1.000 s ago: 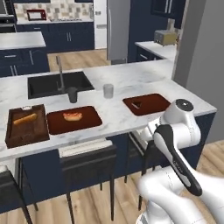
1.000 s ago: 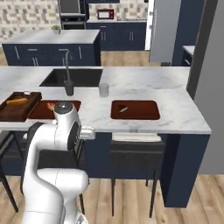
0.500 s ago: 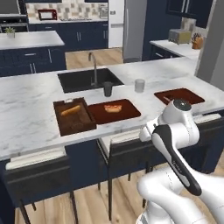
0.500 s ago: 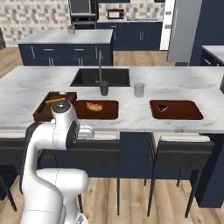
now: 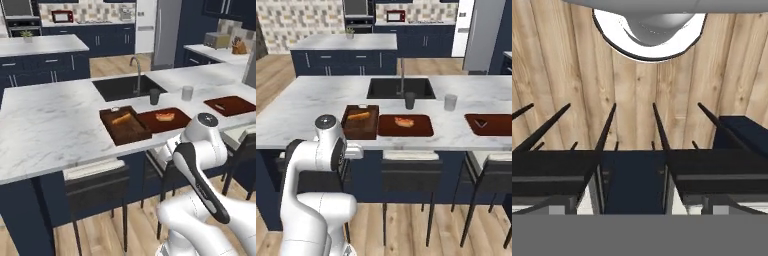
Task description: Take the cake and donut from the fridge and place them on the empty tray on the dining counter.
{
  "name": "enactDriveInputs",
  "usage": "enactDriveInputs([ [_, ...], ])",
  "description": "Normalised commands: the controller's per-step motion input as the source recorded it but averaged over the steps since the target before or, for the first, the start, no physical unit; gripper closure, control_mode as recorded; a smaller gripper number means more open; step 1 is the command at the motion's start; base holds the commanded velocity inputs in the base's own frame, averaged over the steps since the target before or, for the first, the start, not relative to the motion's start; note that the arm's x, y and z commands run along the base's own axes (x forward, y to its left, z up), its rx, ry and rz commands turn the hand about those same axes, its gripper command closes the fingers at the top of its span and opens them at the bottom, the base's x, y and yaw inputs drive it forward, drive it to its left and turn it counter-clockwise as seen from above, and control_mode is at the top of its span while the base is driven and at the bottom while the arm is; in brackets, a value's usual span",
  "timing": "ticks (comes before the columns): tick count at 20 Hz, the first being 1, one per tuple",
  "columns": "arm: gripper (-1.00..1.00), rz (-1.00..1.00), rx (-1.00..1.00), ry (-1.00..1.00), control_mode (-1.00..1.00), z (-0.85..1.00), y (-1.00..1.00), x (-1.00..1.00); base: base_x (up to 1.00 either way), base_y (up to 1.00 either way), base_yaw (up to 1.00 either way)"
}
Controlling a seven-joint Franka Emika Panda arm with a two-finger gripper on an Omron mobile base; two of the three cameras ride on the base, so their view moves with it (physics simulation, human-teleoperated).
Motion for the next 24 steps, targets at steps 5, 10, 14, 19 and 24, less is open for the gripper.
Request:
enactDriveInputs([
  [5, -1.00, 0.00, 0.00, 0.00, 1.00, 0.00, 0.00, 0.00, -0.13, 0.78, -0.09],
  [10, -1.00, 0.00, 0.00, 0.00, 1.00, 0.00, 0.00, 0.00, -0.09, 0.77, -0.09],
  [14, -1.00, 0.00, 0.00, 0.00, 1.00, 0.00, 0.00, 0.00, -0.01, 0.89, -0.11],
  [19, -1.00, 0.00, 0.00, 0.00, 1.00, 0.00, 0.00, 0.00, 0.00, 0.92, -0.12],
  [24, -1.00, 0.00, 0.00, 0.00, 1.00, 0.00, 0.00, 0.00, 0.00, 0.96, -0.20],
])
